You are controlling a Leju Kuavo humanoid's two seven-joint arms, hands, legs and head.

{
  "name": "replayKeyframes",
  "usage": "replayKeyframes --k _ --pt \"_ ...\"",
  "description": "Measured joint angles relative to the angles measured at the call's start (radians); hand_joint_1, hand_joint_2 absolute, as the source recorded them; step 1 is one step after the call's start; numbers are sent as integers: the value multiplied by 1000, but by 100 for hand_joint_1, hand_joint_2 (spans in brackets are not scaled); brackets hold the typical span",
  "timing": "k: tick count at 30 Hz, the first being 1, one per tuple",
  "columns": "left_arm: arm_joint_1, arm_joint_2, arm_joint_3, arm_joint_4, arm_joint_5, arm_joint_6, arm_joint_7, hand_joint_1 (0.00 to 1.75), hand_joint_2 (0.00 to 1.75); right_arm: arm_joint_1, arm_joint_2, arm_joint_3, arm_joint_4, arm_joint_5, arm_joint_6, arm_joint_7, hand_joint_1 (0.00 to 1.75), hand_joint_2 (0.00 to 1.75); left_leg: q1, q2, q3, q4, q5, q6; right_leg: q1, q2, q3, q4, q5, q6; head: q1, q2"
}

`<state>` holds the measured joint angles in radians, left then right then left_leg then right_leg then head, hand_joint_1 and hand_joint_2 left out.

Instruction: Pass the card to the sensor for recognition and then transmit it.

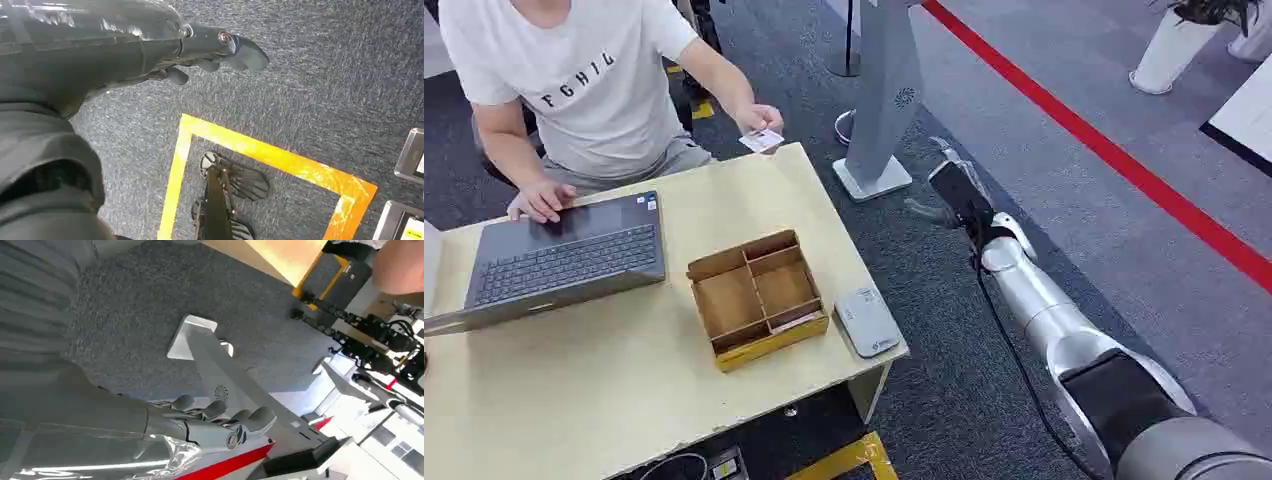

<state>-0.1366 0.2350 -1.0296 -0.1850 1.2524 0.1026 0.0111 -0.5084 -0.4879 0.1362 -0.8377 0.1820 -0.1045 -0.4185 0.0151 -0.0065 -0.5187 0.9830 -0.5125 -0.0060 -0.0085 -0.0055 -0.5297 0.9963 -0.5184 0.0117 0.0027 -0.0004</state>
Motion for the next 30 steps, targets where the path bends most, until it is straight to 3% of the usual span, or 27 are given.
replayKeyframes --k 18,24,30 --pt "-1 0 -5 0 -6 -7 -6 0 0 -21 -2 43 -90 109 7 55 0 175 0 0 0 0 0 0 0 0 0 0 0 0 0 0" --pt "-1 0 -6 0 -7 -11 -10 0 0 -35 -2 65 -131 180 34 104 0 175 0 0 0 0 0 0 0 0 0 0 0 0 0 0" --pt "-2 1 -16 0 -11 -11 -10 0 0 -52 0 85 -139 224 44 103 0 175 0 0 0 0 0 0 0 0 0 0 0 0 0 0"
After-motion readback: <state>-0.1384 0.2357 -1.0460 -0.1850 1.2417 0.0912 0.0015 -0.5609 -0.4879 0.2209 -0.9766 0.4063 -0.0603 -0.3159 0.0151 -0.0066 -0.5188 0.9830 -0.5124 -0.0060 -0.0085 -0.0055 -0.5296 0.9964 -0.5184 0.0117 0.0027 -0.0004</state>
